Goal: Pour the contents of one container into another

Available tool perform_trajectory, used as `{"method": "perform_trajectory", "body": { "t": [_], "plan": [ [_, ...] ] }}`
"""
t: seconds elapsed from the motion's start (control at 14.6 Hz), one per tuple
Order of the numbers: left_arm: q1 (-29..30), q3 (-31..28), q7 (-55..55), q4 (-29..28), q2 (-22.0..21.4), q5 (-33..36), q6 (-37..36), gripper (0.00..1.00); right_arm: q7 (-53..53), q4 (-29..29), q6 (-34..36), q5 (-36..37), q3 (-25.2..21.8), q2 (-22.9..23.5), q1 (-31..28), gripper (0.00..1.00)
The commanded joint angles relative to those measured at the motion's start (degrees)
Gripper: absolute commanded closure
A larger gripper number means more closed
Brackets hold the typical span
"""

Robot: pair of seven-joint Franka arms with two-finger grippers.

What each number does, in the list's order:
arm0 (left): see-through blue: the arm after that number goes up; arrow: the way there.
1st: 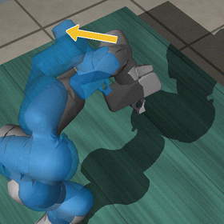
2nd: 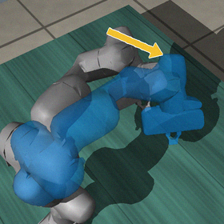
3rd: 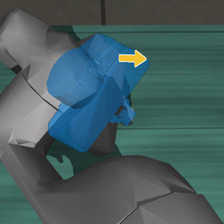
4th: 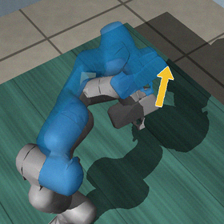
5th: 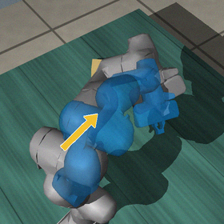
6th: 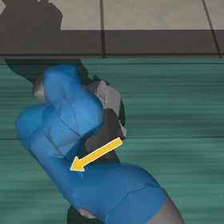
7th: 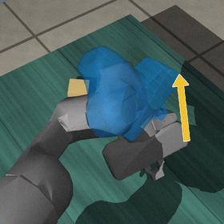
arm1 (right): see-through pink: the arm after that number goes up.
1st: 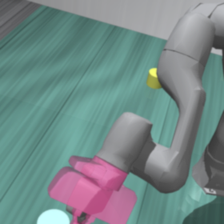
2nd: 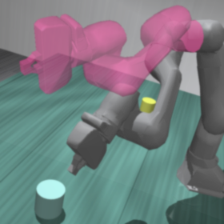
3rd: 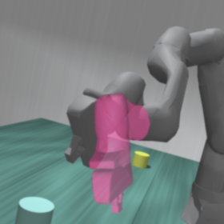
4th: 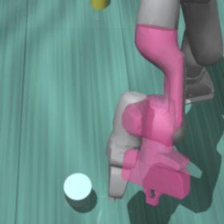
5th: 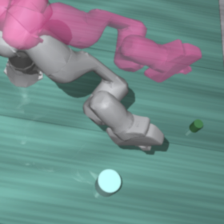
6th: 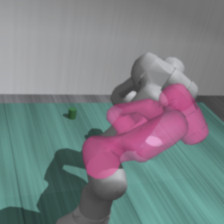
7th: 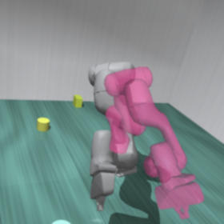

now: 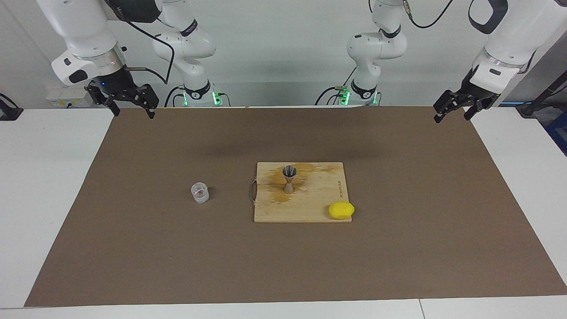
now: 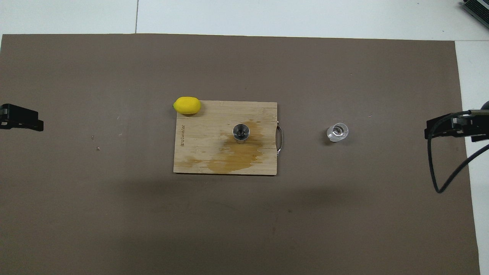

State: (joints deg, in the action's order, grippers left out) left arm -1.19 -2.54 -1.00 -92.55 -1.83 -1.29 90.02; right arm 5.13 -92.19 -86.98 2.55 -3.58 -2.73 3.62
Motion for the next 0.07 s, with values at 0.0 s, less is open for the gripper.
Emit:
{"method": "perform_trajectory", "body": {
  "t": [0.0],
  "plan": [
    [-0.7,-0.4,-0.9,0.6,-0.3,1.2,-0.6,0.00,0.2,-1.3,-1.3,-1.4,-0.1,-1.2,-0.1,0.00]
  ]
}}
